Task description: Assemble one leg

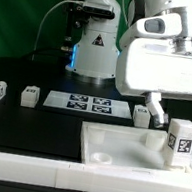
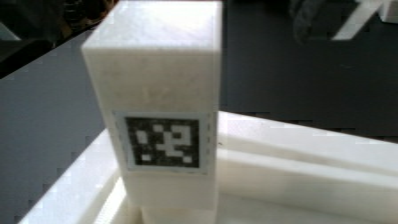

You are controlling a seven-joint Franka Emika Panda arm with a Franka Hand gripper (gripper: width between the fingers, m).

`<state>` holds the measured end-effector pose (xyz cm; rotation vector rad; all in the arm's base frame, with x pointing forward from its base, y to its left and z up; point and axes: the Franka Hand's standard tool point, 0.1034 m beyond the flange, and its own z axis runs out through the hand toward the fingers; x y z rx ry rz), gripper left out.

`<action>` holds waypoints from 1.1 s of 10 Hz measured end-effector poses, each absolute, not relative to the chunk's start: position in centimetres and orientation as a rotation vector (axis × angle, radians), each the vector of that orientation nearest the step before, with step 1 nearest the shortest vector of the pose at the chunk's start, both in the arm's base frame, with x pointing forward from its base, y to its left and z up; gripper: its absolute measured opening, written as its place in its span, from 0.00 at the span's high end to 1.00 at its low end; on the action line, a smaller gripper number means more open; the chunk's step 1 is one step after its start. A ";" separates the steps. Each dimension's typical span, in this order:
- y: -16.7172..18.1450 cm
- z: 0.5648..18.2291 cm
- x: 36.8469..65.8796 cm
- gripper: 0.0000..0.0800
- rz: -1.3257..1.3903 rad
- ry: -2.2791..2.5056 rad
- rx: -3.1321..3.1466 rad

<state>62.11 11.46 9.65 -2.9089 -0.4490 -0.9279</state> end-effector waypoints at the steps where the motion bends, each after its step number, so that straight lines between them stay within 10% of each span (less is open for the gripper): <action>1: 11.3 9.9 62.2 0.19 -0.923 -0.458 -2.912; 5: 11.9 9.2 61.7 0.19 -0.776 -0.479 -2.939; 11: 13.5 9.3 59.2 0.19 0.259 -0.467 -2.996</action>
Offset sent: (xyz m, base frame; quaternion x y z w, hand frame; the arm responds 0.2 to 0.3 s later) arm 0.0000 0.0000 0.0000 0.0000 0.0000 0.0000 1.0000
